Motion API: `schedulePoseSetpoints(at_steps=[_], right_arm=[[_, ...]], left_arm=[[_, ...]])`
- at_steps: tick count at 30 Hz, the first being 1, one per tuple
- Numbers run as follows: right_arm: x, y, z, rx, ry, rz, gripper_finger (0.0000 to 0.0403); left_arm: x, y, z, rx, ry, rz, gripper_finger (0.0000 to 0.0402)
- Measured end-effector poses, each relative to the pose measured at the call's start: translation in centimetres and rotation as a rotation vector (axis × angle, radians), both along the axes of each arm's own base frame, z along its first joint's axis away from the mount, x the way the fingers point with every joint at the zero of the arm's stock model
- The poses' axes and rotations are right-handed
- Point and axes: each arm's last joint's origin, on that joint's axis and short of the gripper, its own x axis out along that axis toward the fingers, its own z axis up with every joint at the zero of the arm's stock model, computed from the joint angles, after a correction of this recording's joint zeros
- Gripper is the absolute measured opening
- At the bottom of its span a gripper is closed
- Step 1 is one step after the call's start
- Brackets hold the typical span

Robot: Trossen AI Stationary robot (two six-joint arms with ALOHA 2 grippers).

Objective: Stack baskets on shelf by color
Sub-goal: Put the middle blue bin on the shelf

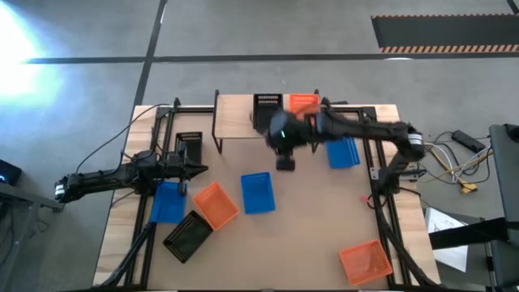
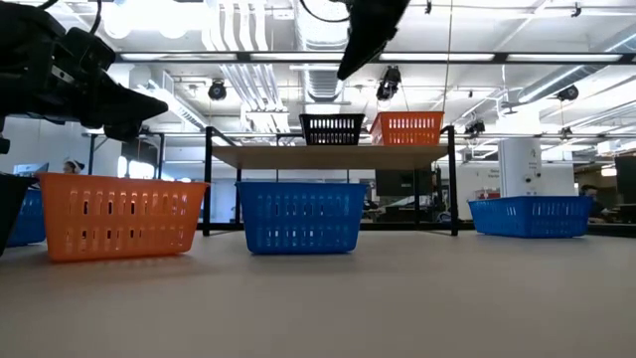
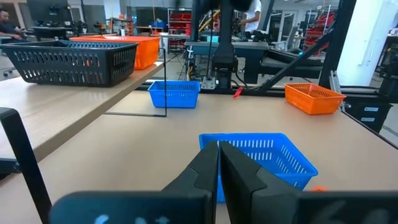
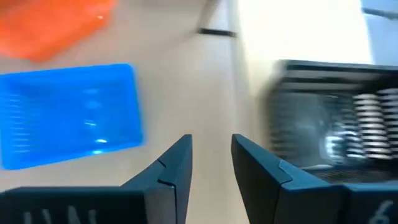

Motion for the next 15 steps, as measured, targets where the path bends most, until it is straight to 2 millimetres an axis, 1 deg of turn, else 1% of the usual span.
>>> schedulePoseSetpoints(at_steps=[3, 5, 8, 12, 15], right_arm=[[-1.0, 3.9, -2.6, 0.038, -0.058, 0.054, 0.0089], [-1.9, 6.4, -4.6, 0.081, -0.105, 0.079, 0.0081], [-3.4, 9.7, -7.8, 0.152, -0.198, 0.100, 0.0070], [-5.6, 13.2, -12.5, 0.201, -0.307, 0.106, 0.0058], [-7.3, 14.7, -15.1, 0.212, -0.393, 0.064, 0.0052]], left_arm=[[0.0, 0.0, 0.0, 0.000, 0.000, 0.000, 0.0000], [0.0, 0.0, 0.0, 0.000, -0.001, 0.000, 0.0000], [0.0, 0.0, 0.0, 0.000, -0.002, 0.000, 0.0000], [0.0, 0.0, 0.3, 0.004, -0.026, 0.000, 0.0000], [0.0, 0.0, 0.9, 0.014, -0.090, 0.000, 0.0000]])
